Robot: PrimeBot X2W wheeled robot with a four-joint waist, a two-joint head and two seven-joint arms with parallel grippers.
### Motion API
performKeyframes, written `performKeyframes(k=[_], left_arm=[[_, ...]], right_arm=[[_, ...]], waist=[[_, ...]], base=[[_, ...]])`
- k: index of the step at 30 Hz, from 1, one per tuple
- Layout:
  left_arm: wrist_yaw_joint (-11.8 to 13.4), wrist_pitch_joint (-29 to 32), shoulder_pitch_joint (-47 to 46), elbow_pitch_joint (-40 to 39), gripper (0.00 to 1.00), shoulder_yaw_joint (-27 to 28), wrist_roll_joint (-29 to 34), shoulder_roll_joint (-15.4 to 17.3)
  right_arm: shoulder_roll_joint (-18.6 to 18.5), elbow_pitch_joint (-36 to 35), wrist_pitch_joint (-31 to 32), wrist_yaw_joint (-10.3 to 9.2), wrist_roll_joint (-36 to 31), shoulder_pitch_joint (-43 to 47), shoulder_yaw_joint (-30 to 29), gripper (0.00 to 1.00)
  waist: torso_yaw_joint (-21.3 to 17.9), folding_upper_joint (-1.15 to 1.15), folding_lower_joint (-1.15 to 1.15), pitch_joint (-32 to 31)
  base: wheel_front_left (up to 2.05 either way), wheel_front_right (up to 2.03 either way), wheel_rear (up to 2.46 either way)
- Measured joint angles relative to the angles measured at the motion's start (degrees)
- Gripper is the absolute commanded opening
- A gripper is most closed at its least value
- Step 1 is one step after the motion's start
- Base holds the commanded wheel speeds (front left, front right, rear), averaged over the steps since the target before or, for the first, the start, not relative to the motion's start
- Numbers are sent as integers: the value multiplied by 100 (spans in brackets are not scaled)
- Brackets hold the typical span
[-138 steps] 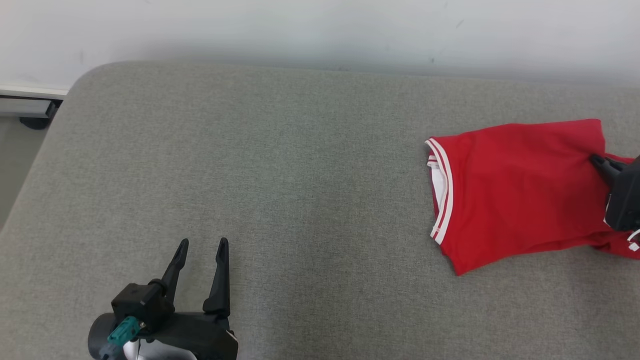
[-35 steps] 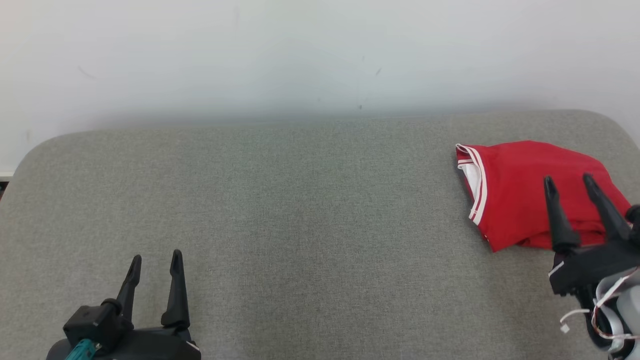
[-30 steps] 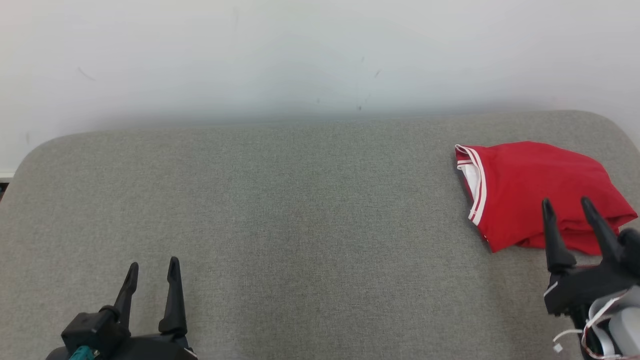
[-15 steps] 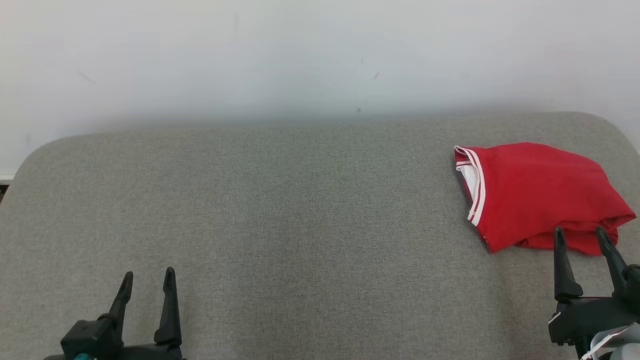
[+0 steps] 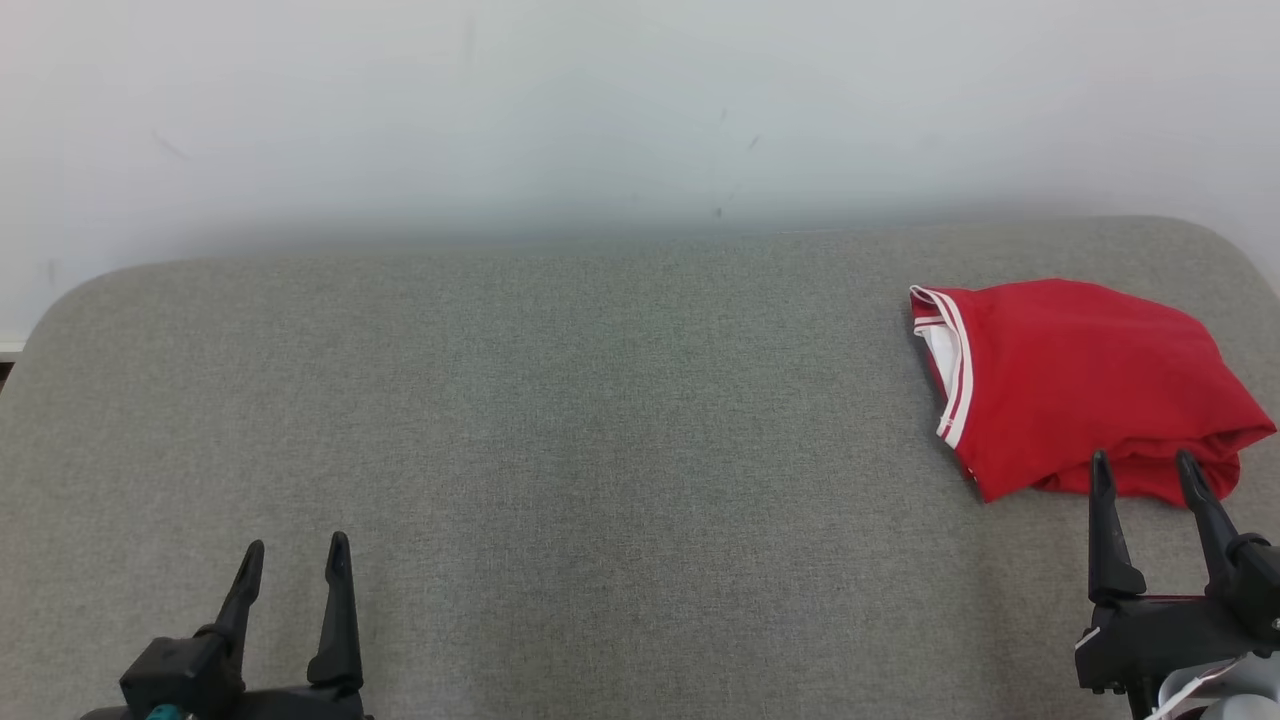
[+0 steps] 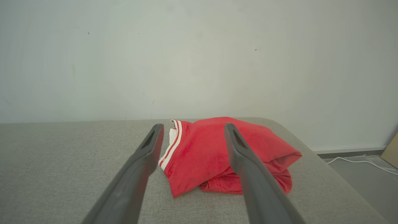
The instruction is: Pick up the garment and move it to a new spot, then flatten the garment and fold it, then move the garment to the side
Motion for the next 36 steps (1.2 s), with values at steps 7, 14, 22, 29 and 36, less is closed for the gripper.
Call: performKeyframes(k=[7, 14, 22, 29, 36], left_arm=[[0, 92, -1, -29, 100, 27, 4, -42], [1, 152, -1, -85, 100, 41, 44, -81], [-4, 201, 7, -94, 0, 35, 47, -123], [-13, 208, 136, 214, 0, 38, -26, -212], [-132, 309, 129, 322, 0, 170, -593, -248]], right_arm=[[62, -115, 151, 0, -126, 3, -36, 100], [141, -269, 318, 0, -271, 32, -85, 100], [257, -339, 446, 5, -343, 141, -104, 0], [433, -48, 494, 29, -257, 334, -38, 0], [487, 66, 610, 130, 287, 319, -129, 0]], waist=[[20, 0, 0, -4], [32, 0, 0, -17], [40, 0, 0, -25], [40, 0, 0, -26], [38, 0, 0, -38]], base=[[0, 0, 0], [0, 0, 0], [0, 0, 0], [0, 0, 0], [0, 0, 0]])
